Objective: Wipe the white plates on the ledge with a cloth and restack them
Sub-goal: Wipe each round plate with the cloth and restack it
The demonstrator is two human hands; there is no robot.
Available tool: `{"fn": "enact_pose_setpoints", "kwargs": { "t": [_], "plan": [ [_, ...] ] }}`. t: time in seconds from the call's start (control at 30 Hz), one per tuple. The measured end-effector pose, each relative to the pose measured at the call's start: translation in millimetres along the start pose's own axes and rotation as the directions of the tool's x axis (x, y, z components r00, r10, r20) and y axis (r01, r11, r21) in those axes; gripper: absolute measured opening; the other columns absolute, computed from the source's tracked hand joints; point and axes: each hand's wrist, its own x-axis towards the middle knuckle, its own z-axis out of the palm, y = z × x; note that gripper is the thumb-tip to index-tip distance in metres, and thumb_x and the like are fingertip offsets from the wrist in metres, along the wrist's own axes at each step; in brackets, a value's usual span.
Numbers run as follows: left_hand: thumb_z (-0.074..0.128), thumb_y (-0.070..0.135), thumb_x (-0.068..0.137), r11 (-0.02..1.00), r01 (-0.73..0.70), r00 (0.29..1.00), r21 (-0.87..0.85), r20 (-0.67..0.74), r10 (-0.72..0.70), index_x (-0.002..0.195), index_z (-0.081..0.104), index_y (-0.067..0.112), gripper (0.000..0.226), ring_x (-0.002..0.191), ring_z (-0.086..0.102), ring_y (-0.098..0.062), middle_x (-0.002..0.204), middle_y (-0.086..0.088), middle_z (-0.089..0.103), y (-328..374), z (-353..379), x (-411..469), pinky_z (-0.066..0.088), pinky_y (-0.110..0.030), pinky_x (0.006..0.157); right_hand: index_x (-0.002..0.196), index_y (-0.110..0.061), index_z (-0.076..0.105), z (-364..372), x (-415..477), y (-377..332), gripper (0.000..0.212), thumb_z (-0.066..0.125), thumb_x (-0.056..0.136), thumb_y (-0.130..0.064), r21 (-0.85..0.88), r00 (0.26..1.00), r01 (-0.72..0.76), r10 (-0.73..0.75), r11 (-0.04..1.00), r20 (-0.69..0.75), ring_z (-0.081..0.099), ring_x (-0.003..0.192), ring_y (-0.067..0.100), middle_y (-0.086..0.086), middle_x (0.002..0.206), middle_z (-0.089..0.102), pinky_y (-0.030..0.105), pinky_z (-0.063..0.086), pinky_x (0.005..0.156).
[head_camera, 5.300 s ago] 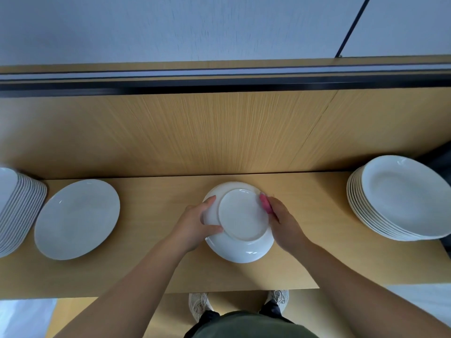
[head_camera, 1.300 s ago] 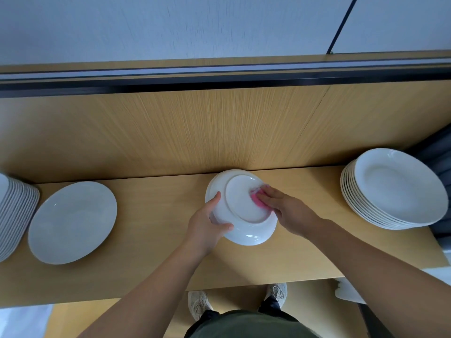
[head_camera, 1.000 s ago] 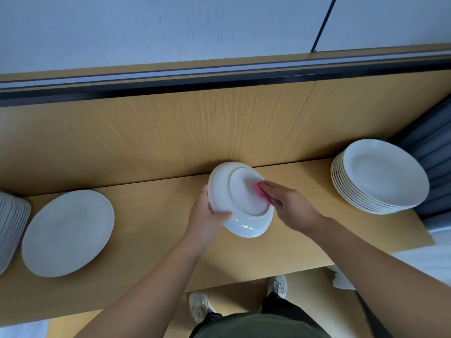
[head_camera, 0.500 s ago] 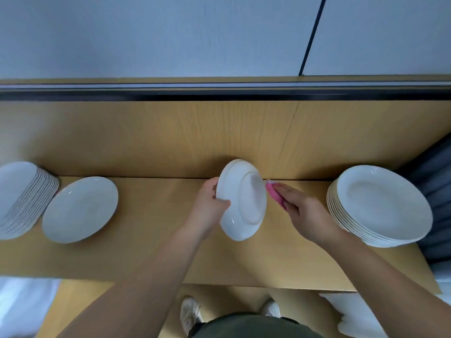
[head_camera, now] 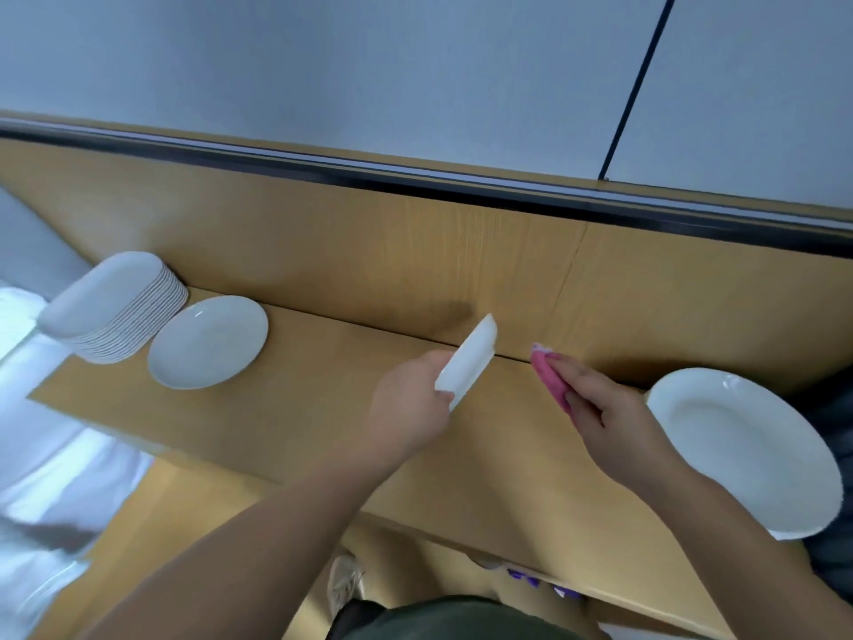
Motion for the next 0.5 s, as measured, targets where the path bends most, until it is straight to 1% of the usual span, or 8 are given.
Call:
{"fn": "enact_pose_setpoints", "kwargs": {
  "t": [0.1,0.13,0.23,0.3,0.33,0.37,0.43,0.5],
  "plan": [
    [0.045,0.015,0.097,0.957,-0.065,0.995,0.281,-0.056,0.084,0.136,0.042,0.030,0.043,0.093,0.060,-0.022,0.110,0.002,0.063,-20,-14,-11,0.049,-0.033,0.076,0.138,-0.012,0.050,13,8,-14,0.052,0.041,0.095,0.016,-0.011,0.998,0.061,-0.061,0.998,0.026,0.039,0.134,-0.005,-0.026,0.142,0.044,0.006,0.030,0.104],
    [0.044,0.014,0.097,0.935,-0.078,0.990,0.346,-0.080,0.113,0.137,0.040,0.029,0.043,0.094,0.061,-0.022,0.113,0.003,0.063,-29,-19,-14,0.049,-0.031,0.075,0.138,-0.011,0.050,18,11,-17,0.052,0.041,0.095,0.016,-0.011,0.997,0.072,-0.072,0.997,0.034,0.039,0.134,-0.005,-0.026,0.142,0.044,0.005,0.030,0.104],
    [0.043,0.011,0.097,0.876,-0.114,0.972,0.469,-0.131,0.197,0.144,0.033,0.030,0.053,0.103,0.061,-0.018,0.129,0.009,0.058,-59,-36,-23,0.042,-0.026,0.074,0.138,-0.012,0.052,35,22,-27,0.052,0.041,0.095,0.016,-0.027,0.992,0.107,-0.105,0.994,0.074,0.040,0.134,-0.003,-0.022,0.142,0.048,0.006,0.030,0.105],
    [0.043,0.008,0.095,0.846,-0.112,0.959,0.522,-0.165,0.229,0.146,0.032,0.028,0.057,0.104,0.061,-0.017,0.132,0.009,0.057,-82,-50,-25,0.037,-0.025,0.070,0.137,-0.013,0.052,48,32,-33,0.052,0.041,0.095,0.016,-0.033,0.988,0.120,-0.116,0.992,0.104,0.040,0.134,-0.004,-0.025,0.141,0.047,0.005,0.029,0.105],
    [0.044,0.005,0.093,0.838,-0.111,0.949,0.535,-0.194,0.249,0.145,0.036,0.026,0.057,0.102,0.062,-0.018,0.130,0.008,0.059,-94,-57,-25,0.036,-0.026,0.068,0.137,-0.014,0.051,56,37,-37,0.053,0.040,0.095,0.016,-0.032,0.986,0.121,-0.116,0.992,0.116,0.040,0.134,-0.006,-0.028,0.141,0.046,0.004,0.028,0.104],
    [0.046,0.001,0.089,0.833,-0.135,0.928,0.537,-0.226,0.296,0.142,0.043,0.022,0.057,0.095,0.065,-0.020,0.123,0.005,0.064,-106,-66,-26,0.037,-0.027,0.064,0.137,-0.015,0.051,63,42,-41,0.054,0.040,0.095,0.016,-0.034,0.985,0.124,-0.119,0.992,0.125,0.039,0.133,-0.007,-0.030,0.140,0.045,0.004,0.028,0.104],
    [0.051,-0.004,0.075,0.815,-0.202,0.883,0.544,-0.258,0.392,0.125,0.059,0.014,0.054,0.068,0.067,-0.024,0.096,-0.001,0.072,-127,-83,-24,0.042,-0.027,0.050,0.138,-0.017,0.051,80,53,-48,0.054,0.040,0.095,0.016,-0.041,0.983,0.129,-0.122,0.991,0.140,0.039,0.134,-0.006,-0.031,0.140,0.045,0.004,0.027,0.105],
    [0.054,-0.004,0.065,0.769,-0.229,0.848,0.596,-0.265,0.458,0.113,0.060,0.012,0.051,0.051,0.061,-0.023,0.076,-0.001,0.070,-154,-98,-22,0.041,-0.024,0.040,0.138,-0.016,0.052,98,65,-56,0.053,0.040,0.096,0.014,-0.044,0.980,0.134,-0.126,0.990,0.155,0.039,0.135,-0.005,-0.029,0.141,0.045,0.005,0.027,0.105]
  ]
}}
